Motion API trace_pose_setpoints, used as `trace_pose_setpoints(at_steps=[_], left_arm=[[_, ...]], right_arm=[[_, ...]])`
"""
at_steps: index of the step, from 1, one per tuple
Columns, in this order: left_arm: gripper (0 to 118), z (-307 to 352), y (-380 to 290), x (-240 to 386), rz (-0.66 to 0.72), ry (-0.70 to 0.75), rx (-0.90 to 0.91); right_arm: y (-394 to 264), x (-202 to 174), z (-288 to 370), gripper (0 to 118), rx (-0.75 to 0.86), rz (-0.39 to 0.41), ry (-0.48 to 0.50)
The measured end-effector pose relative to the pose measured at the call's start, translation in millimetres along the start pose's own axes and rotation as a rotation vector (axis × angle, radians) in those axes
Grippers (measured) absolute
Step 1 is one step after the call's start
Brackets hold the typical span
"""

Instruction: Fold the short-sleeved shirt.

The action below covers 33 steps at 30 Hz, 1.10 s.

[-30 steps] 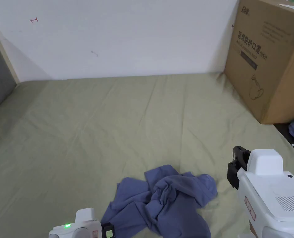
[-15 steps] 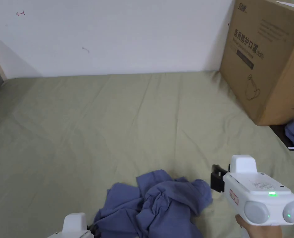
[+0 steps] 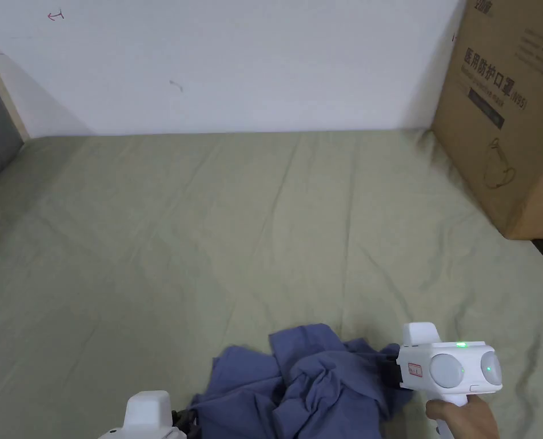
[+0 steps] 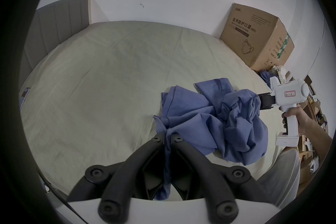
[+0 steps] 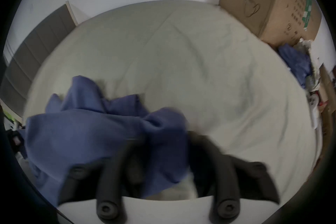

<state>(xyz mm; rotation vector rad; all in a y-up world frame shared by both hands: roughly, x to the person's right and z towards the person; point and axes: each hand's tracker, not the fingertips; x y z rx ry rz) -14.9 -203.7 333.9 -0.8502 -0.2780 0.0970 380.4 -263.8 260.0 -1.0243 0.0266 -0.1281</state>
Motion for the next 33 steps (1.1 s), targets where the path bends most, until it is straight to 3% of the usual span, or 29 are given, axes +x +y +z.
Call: trace_pose_setpoints(at_steps=[1,4,14,24,33], left_arm=[[3,0.7,0.0,0.0,-0.002,-0.001,0.0],[3,4.5,1.3,0.6,0.001,-0.012,0.005],[3,33.5,58.0,-2.7,0.091,-0.132,0.118],[3,75.4,215.7,-30.0,0.044,-0.049,0.341],[3,96.1,352.1,-33.1,0.024,0.029,0.436]], right_arm=[[-0.5,-2.6,3.3,3,0.004,-0.01,0.014],[0.4,-14.9,23.2,3,0.07,0.09,-0.074],[38.1,0.5,157.8,3,0.323,0.123,-0.143],[118.7,15.7,269.7,3,0.507,0.137,-0.233],[197.2,28.6,302.7,3,0.602,0.097,-0.224]])
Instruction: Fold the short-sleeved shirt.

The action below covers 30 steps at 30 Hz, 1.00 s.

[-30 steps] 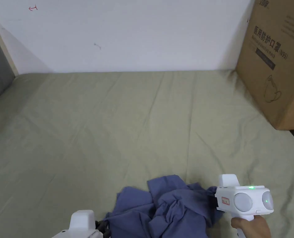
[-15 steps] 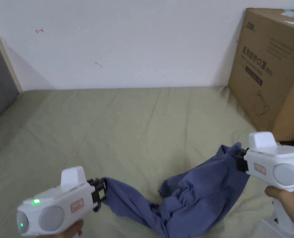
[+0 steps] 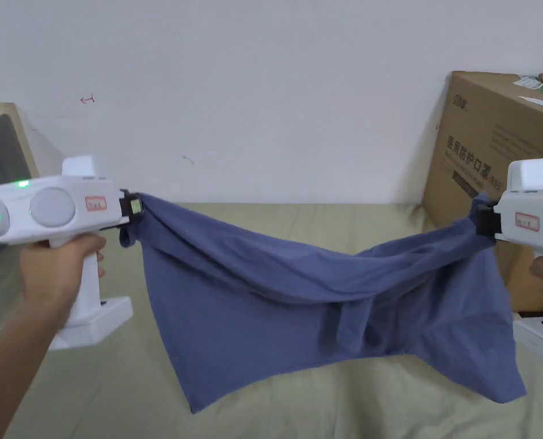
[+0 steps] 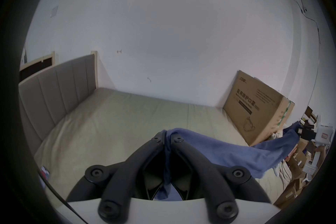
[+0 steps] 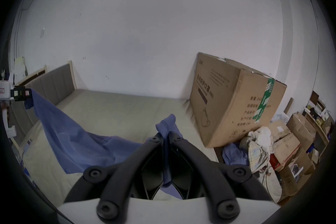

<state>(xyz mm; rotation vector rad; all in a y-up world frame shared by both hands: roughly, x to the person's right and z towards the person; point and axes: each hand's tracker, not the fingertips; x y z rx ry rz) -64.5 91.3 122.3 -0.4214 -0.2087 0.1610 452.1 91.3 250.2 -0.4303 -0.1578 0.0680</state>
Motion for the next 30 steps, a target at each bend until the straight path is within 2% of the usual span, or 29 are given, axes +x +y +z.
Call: trace_pose_setpoints(at_steps=[3,7,12,22,26,30], left_arm=[[3,-14.4,34.3,9.5,-0.051,0.027,0.031],[3,-34.7,59.2,18.4,-0.131,0.089,0.06],[3,-63.7,54.8,9.3,-0.122,0.115,0.056],[3,-119.6,-38.9,-25.0,-0.137,0.16,-0.098],[3,-118.5,-85.7,-40.7,-0.138,0.161,-0.173],[3,-97.7,-136.9,-59.7,-0.099,0.154,-0.233]], right_arm=[[23.1,6.1,-9.1,3,0.023,-0.054,0.002],[40.8,9.2,-29.6,3,0.053,-0.056,-0.035],[31.0,0.5,-61.5,3,0.049,-0.076,-0.04],[-52.3,-34.8,-135.0,3,-0.112,-0.077,-0.027],[-94.9,-36.2,-149.2,3,-0.177,-0.09,-0.017],[-139.8,-32.9,-137.2,3,-0.227,-0.146,-0.005]])
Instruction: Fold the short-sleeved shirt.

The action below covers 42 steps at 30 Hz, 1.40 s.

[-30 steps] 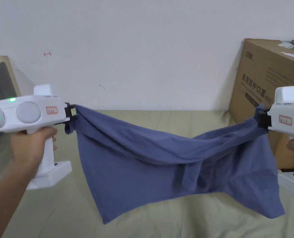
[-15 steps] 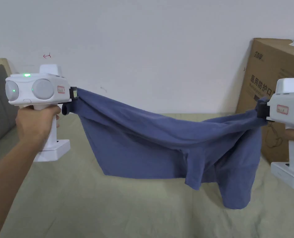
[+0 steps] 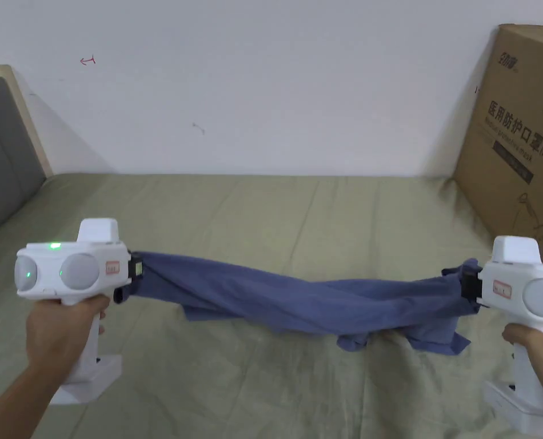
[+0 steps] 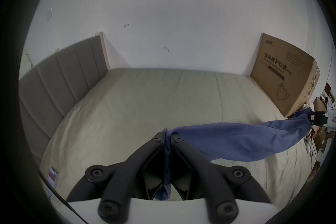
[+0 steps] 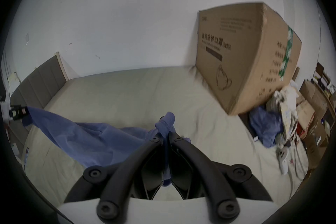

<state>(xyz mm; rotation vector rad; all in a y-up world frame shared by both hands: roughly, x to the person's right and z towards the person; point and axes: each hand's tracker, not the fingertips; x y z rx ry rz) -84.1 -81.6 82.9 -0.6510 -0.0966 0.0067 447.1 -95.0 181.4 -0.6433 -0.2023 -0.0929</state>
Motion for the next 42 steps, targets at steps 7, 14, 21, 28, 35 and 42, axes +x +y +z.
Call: trace_pose_setpoints(at_steps=[7,14,21,28,35,42], left_arm=[[3,41.3,-100.8,-22.5,0.049,-0.018,-0.092],[3,82.7,-178.3,-39.5,0.073,-0.026,-0.153],[3,124.3,-229.4,-53.8,0.086,-0.017,-0.191],[3,130.6,-262.7,-59.6,0.095,0.021,-0.275],[10,98.3,-277.4,-56.5,0.124,0.054,-0.411],[84,123.7,-246.8,-37.8,0.145,0.031,-0.282]], right_arm=[[-85.3,0.6,56.3,3,-0.059,-0.032,0.028],[-163.8,13.3,106.1,3,-0.105,-0.054,0.025],[-225.1,21.9,148.4,3,-0.153,-0.057,-0.011],[-273.2,27.0,139.5,3,-0.3,-0.089,-0.067],[-293.0,15.7,115.0,16,-0.392,-0.05,-0.088],[-241.3,11.7,153.4,75,-0.178,0.002,-0.092]])
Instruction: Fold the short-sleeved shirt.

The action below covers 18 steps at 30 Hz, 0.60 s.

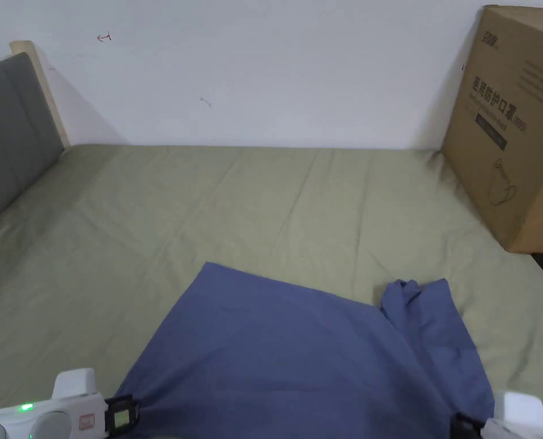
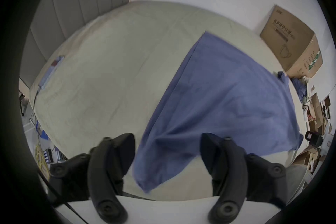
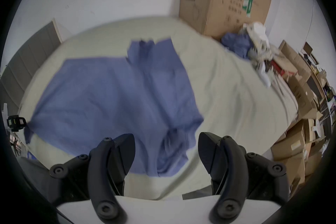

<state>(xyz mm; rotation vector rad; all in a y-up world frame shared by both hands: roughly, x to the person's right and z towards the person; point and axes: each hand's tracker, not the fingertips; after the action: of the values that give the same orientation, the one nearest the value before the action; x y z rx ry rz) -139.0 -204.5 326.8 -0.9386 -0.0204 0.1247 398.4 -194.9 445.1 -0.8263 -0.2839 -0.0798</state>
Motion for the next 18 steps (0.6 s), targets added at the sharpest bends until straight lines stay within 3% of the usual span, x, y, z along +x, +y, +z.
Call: trace_pose_setpoints(at_steps=[9,15,17,18], left_arm=[[84,92.0,63.2,56.1,-0.086,-0.111,0.39],[82,123.8,82.9,99.5,-0.166,-0.125,0.616],[72,124.3,83.1,110.4,-0.19,-0.127,0.662],[52,123.1,83.0,113.6,-0.198,-0.134,0.681]], right_arm=[[78.6,-20.1,99.7,75,0.379,0.017,0.024],[99.4,-35.2,127.9,75,0.51,0.033,0.0],[101.7,-39.4,130.5,70,0.533,0.038,-0.014],[101.4,-41.9,131.6,61,0.542,0.039,-0.017]])
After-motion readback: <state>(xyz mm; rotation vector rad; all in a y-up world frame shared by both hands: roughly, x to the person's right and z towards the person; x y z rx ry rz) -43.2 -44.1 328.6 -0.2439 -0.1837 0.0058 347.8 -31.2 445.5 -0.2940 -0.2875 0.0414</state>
